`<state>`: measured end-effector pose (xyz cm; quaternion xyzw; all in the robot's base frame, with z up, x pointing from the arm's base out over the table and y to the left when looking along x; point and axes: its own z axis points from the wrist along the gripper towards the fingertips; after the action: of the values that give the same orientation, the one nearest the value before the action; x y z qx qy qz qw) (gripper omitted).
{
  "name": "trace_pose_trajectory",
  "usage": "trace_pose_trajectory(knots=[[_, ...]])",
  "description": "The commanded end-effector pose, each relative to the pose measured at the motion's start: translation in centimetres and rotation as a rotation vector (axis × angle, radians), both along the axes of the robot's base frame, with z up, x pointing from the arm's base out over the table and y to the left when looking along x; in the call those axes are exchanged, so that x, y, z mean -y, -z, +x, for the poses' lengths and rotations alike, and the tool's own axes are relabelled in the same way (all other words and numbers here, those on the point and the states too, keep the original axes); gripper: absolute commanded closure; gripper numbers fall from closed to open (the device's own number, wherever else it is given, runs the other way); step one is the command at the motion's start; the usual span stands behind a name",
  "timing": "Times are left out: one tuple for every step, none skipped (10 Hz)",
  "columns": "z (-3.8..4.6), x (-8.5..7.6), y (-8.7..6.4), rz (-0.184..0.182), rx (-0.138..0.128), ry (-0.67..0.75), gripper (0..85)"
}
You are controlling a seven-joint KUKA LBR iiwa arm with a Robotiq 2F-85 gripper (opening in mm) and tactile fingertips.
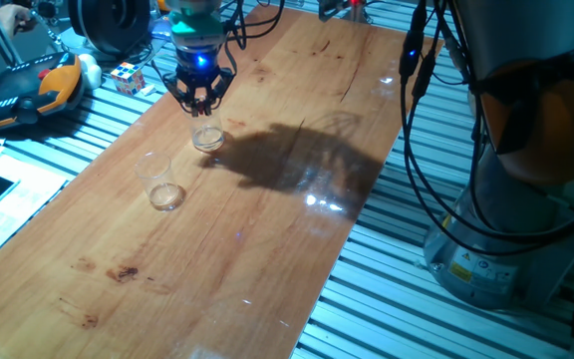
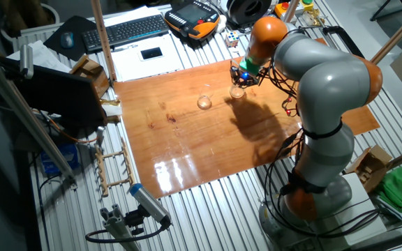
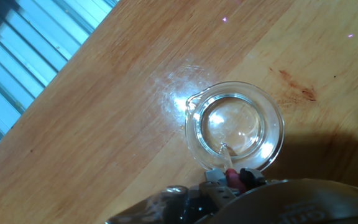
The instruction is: Transfer liquid using a dropper
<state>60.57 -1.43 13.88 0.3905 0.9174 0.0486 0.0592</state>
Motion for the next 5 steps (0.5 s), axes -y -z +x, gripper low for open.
trace_pose_trajectory(knots=[[-0.01, 0.01, 0.01, 0.0, 0.0, 0.0, 59.7], [-0.02, 0.01, 0.03, 0.0, 0.002, 0.001, 58.7], [-0.04, 0.01, 0.06, 0.001, 0.002, 0.004, 57.7], [-0.04, 0.02, 0.08, 0.001, 0.002, 0.004, 57.0], [-0.06, 0.03, 0.11, 0.001, 0.002, 0.004, 56.3]])
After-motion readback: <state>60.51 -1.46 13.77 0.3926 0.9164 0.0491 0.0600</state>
